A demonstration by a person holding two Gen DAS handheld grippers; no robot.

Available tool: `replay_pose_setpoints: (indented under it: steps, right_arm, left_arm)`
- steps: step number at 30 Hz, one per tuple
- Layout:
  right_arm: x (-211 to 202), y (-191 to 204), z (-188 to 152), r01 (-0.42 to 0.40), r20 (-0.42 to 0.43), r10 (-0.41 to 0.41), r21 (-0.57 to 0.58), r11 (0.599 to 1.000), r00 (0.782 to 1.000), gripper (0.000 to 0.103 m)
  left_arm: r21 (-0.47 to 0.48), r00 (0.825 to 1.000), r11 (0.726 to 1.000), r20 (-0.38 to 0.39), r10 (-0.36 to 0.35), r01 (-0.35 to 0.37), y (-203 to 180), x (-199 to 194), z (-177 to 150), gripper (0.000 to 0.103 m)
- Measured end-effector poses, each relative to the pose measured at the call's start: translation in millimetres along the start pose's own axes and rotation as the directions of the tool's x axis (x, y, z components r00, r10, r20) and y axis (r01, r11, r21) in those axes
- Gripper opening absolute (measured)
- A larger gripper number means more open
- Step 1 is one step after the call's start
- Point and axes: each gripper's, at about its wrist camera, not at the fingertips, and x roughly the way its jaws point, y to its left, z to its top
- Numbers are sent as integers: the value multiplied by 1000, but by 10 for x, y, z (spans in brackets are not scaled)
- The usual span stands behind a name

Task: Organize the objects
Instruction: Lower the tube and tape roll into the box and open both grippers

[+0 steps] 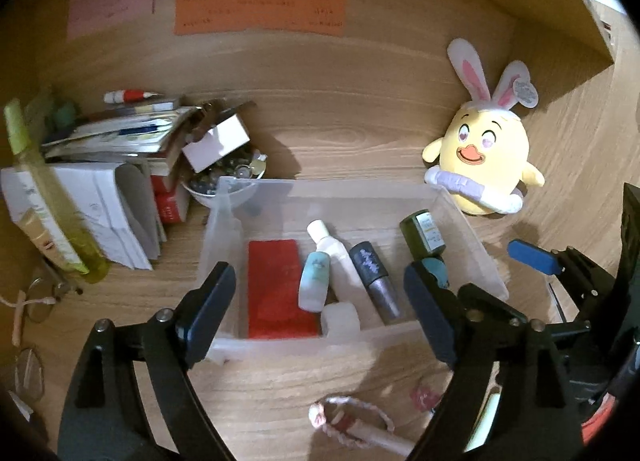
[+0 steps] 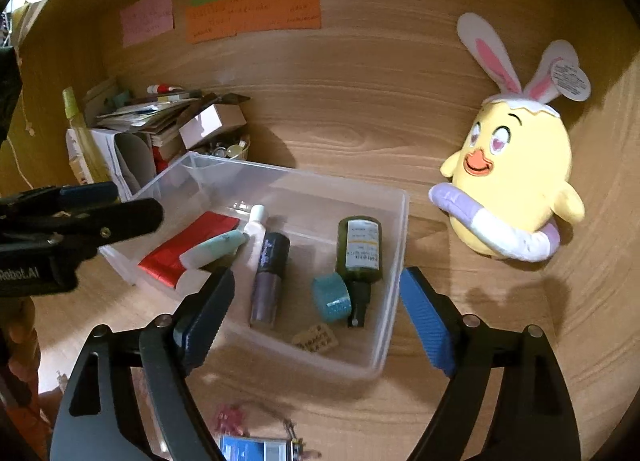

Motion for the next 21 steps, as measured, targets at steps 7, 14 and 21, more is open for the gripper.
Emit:
replay_pose_setpoints:
  steps: [7,14,21]
  right_arm:
    - [-261,26,-192,32,10,-32,-14,999,999,83]
    - [-406,111,-393,30,-3,-30,-24,999,1000,84]
    - [-407,182,-694,21,-66,-23,-22,1000,998,84]
  left_arm:
    - [-10,1000,1000,-2,17,-17,70,-208,-236,96]
    - [-20,998,999,-46,44,-45,141,-303,-564,96]
    - [-35,993,998,-104,48,-52,162,-361,-938,96]
